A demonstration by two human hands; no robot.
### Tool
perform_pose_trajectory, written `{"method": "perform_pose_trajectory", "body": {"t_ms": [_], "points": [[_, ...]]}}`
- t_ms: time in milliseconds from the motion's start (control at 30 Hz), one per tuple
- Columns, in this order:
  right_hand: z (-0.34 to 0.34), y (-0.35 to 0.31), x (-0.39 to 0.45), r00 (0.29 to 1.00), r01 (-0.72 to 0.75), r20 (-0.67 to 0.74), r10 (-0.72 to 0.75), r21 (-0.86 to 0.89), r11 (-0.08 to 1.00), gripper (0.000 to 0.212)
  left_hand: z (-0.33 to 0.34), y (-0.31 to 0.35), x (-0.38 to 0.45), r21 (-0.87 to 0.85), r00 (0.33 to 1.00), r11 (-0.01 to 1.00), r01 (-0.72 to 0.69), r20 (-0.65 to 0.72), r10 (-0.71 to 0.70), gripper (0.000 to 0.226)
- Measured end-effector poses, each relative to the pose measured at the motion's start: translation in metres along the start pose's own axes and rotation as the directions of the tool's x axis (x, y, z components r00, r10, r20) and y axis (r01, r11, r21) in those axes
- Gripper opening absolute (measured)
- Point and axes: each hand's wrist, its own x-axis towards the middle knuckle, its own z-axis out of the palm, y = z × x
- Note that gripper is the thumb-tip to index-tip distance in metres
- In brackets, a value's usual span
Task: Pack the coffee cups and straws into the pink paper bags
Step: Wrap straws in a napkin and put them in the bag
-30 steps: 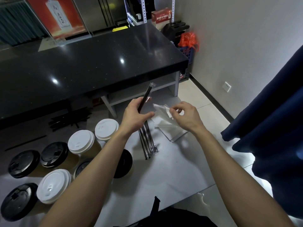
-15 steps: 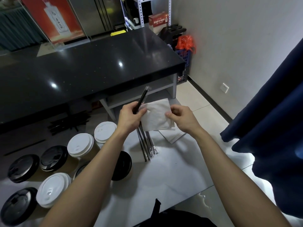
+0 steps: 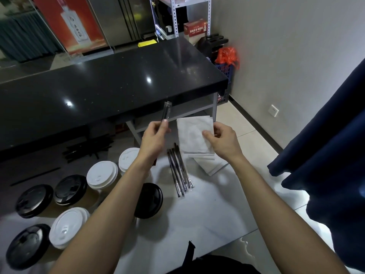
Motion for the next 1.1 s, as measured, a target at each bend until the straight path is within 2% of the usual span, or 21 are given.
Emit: {"method": "perform_pose_trajectory", "body": {"t_ms": [133,267,367,467,767,867,967,1100], "points": [[0.003,-0.017,0.001,0.997,0.077,-0.008,-0.079,-0.127,0.989,0.027,-0.009,0.007,0.0,-0.239,0.997,0.969,0.066,0.049,-0.056,0.04],[0.026,-0.044,-0.001,0.979,0.201,0.072,-0.19,-0.192,0.961,0.028,-0.016,0.019,-0.007,-0.356,0.994,0.928,0.111,0.061,-0.096,0.026],[0.044,-0.068,-0.005,0.95,0.303,0.154,-0.272,-0.245,0.921,0.034,-0.027,0.026,-0.015,-0.514,0.992,0.849,0.123,0.085,-0.092,0.021],[0.061,-0.094,-0.011,0.908,0.368,0.276,-0.315,-0.169,0.914,0.031,-0.047,0.031,-0.025,-0.597,0.997,0.798,0.081,0.059,-0.057,0.025],[0.13,-0.162,-0.03,0.821,0.452,0.442,-0.362,-0.115,0.884,0.033,-0.153,0.035,-0.062,-0.412,0.98,0.904,-0.117,-0.197,0.036,0.011],[0.157,-0.19,-0.043,0.804,0.492,0.427,-0.413,-0.09,0.866,0.038,-0.198,0.045,-0.078,-0.347,0.975,0.926,-0.15,-0.21,0.079,0.026],[0.188,-0.219,-0.059,0.783,0.538,0.417,-0.461,-0.082,0.839,0.031,-0.262,0.055,-0.097,-0.186,0.959,0.966,-0.181,-0.251,0.131,0.029],[0.245,-0.258,-0.09,0.762,0.585,0.371,-0.53,-0.044,0.81,0.037,-0.374,0.06,-0.135,0.083,0.925,0.968,-0.237,-0.286,0.251,0.02]]}}
